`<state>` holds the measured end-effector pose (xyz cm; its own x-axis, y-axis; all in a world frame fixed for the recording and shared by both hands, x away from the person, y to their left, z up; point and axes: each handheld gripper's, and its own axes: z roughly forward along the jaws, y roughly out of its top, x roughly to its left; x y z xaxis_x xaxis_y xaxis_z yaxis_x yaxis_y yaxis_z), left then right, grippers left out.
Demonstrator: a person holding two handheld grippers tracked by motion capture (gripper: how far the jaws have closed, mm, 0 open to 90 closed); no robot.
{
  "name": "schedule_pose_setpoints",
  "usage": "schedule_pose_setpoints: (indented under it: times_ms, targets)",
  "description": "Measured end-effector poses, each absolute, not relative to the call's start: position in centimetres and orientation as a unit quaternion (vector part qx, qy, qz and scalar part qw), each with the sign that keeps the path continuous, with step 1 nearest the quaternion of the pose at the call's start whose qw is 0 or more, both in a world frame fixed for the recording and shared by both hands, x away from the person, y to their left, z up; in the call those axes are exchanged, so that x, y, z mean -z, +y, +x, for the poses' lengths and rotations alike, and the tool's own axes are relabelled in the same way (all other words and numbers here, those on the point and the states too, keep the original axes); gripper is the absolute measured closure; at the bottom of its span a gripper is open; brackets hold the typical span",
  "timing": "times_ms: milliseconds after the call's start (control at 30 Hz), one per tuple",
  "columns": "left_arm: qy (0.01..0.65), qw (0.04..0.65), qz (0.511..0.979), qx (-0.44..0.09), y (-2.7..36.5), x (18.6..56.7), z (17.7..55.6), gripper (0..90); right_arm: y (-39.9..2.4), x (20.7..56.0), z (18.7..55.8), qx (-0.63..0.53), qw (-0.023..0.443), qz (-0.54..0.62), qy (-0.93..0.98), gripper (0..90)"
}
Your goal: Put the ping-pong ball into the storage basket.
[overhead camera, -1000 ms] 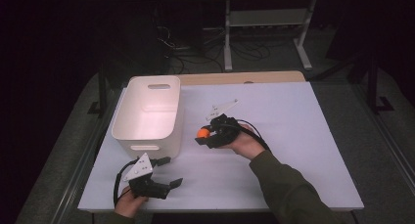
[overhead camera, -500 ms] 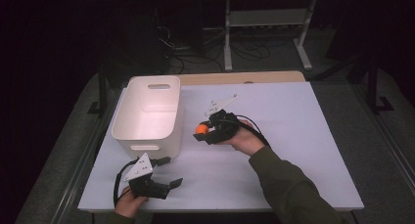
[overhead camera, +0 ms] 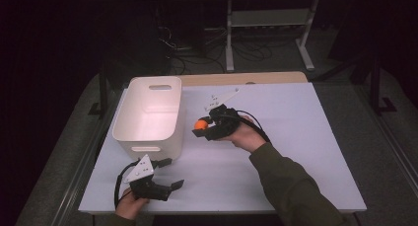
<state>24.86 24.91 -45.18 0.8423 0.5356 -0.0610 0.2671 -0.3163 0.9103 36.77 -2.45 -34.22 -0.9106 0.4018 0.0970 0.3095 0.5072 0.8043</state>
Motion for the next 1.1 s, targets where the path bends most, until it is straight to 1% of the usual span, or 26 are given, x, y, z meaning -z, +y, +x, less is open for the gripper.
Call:
schedule_pose_setpoints:
  times_ms: [567, 1100]
  targets:
    - [0.25, 0.528, 0.802, -0.128, 24.9, 45.2, 24.9, 14.1, -1.8, 32.2, 37.1, -0.457, 0.058, 0.194, 0.866, 49.8]
    - [0.25, 0.529, 0.801, -0.128, 24.9, 45.2, 24.9, 14.1, -0.2, 30.6, 37.5, -0.465, 0.057, 0.182, 0.865, 49.8]
